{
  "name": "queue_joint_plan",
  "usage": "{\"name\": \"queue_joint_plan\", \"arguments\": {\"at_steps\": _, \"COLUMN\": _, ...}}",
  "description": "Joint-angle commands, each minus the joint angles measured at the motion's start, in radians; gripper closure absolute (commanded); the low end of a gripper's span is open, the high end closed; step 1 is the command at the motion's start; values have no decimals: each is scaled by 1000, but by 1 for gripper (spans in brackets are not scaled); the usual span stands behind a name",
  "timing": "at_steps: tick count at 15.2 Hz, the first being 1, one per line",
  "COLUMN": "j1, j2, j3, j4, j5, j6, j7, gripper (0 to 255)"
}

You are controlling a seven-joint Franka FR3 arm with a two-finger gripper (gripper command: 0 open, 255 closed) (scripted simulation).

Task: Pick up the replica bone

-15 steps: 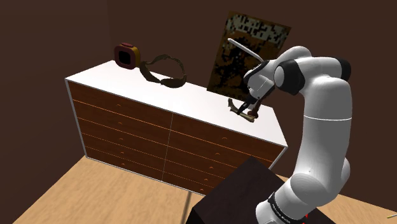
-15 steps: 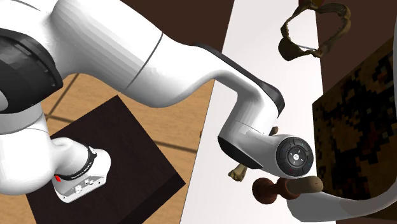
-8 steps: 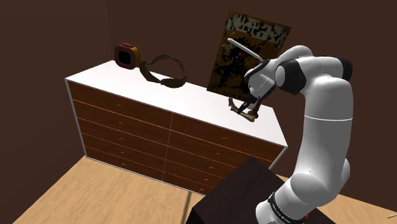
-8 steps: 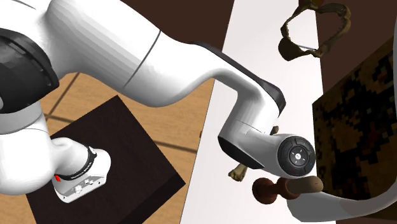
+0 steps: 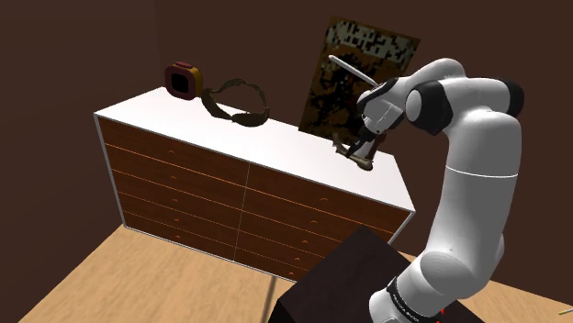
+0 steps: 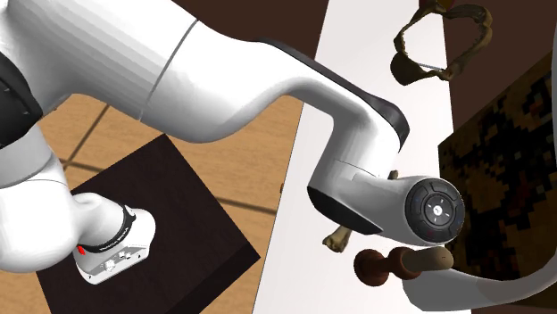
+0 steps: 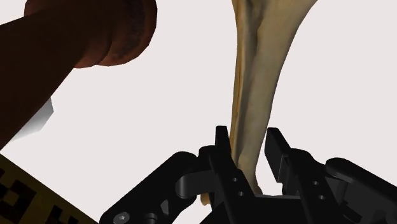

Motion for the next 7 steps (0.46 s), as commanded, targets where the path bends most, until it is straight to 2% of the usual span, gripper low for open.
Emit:
{"name": "queue_joint_plan", "arguments": {"at_steps": 1, "j1": 6, "j2": -14, "j3": -9, "j4": 8, "j5": -17, "j6": -17, "j7": 14, "gripper": 255}}
{"name": "queue_joint_plan", "arguments": {"at_steps": 7, "j1": 18, "j2": -46, "j3": -26, "j4": 22, "j5": -51, "j6": -51, "j7": 44, "gripper": 255}}
